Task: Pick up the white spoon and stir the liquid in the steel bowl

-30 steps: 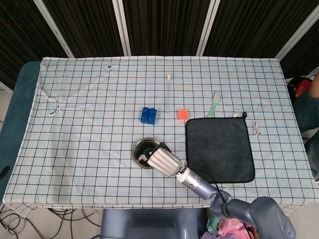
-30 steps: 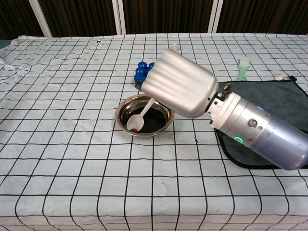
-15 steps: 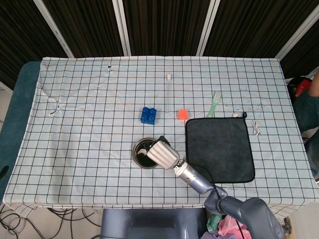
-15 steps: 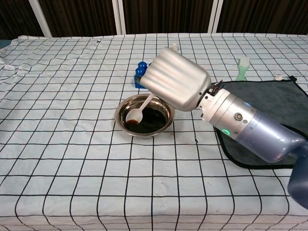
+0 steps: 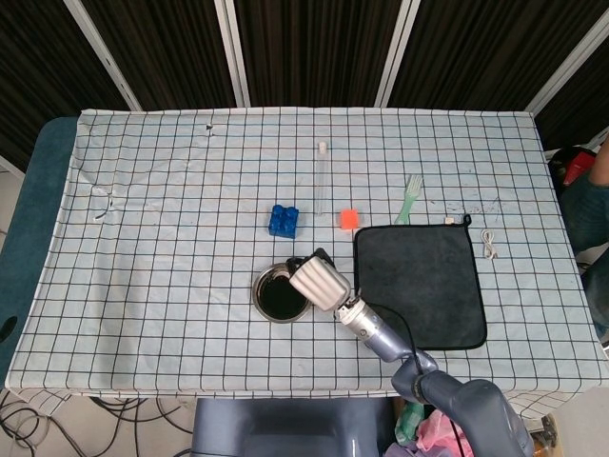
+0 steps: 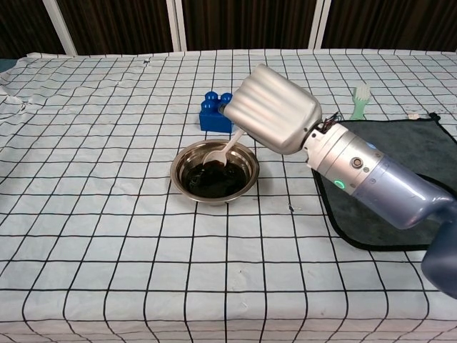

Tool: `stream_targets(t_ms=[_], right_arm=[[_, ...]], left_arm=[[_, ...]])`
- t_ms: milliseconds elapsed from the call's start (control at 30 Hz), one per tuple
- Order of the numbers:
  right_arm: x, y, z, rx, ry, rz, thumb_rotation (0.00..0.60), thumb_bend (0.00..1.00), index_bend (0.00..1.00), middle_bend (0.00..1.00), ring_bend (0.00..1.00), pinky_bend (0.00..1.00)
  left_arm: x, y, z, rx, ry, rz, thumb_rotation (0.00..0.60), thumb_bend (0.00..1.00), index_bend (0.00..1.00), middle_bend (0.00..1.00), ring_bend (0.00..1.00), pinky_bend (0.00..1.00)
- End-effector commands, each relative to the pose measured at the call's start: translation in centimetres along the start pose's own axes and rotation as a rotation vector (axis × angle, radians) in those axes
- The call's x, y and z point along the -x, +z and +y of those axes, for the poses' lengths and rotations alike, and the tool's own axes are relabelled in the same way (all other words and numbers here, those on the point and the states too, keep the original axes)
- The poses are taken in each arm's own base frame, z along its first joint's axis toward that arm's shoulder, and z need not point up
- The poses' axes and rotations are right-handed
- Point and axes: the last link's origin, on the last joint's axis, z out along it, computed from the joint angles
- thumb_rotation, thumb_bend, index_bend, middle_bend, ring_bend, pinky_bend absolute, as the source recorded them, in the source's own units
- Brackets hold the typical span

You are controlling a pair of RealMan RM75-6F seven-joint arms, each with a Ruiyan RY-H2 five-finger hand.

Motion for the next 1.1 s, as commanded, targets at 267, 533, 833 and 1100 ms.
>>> stream_targets(t_ms=[267,533,833,1100], right_arm=[[0.0,-1.7,0.9,-0.023,-0.018,0.022,0.600,0.41,0.74,0.91,1.00,1.00],[-0.2,-3.3,1.8,-0.033,-0.020,0.017,0.600,0.41,0.74,0.91,1.00,1.00],[-1.5,-5.2,1.6,-0.068,0.011,0.026,0.600,0.41,0.75,0.91,1.00,1.00],[-2.8,-5.2,0.5,-0.082,0.052,0.043,0.600,0.41,0.75,0.91,1.00,1.00]], left_arm=[[0.0,0.0,0.0,0.000,0.001,0.001,0.600,0.19,0.11,0.01,0.00,0.00],[0.0,-0.1,0.1,0.004,0.005,0.000,0.600,0.19,0.11,0.00,0.00,0.00],[0.1,-0.2,0.2,0.005,0.005,-0.002,0.600,0.19,0.11,0.01,0.00,0.00],[0.0,-0.2,0.1,0.005,0.003,0.002,0.600,0.19,0.11,0.01,0.00,0.00]])
